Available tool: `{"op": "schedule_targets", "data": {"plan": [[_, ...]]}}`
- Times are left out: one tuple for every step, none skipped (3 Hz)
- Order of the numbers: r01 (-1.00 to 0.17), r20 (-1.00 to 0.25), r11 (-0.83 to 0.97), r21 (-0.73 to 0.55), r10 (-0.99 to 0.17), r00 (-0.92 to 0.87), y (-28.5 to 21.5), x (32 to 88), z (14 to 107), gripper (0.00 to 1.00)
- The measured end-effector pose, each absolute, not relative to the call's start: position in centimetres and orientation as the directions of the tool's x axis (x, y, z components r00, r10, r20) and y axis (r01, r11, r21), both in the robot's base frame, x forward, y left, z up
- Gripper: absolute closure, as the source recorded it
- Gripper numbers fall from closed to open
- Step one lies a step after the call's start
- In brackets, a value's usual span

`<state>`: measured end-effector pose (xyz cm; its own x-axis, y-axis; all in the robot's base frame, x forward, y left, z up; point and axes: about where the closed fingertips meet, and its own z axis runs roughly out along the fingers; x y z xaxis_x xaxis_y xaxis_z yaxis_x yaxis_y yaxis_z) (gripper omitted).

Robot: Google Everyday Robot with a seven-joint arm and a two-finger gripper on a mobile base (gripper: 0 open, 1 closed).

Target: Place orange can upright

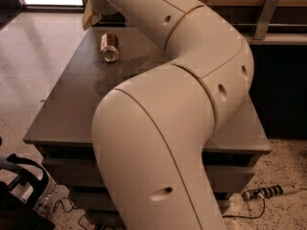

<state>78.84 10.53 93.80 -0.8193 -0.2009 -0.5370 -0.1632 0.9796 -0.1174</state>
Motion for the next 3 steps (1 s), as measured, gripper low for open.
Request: {"op": "schedule_targets", "data": {"plan": [[-0.141, -0.502, 0.981, -0.136, -0.191, -0.844, 9.79, 78.21, 93.23, 0.0], [-0.143, -0.505, 0.98, -0.135, -0.192, -0.842, 9.88, 78.31, 93.2, 0.0], [-0.176, -0.48, 0.977, -0.123, -0.213, -0.851, 9.75, 78.53, 92.72, 0.0]]}}
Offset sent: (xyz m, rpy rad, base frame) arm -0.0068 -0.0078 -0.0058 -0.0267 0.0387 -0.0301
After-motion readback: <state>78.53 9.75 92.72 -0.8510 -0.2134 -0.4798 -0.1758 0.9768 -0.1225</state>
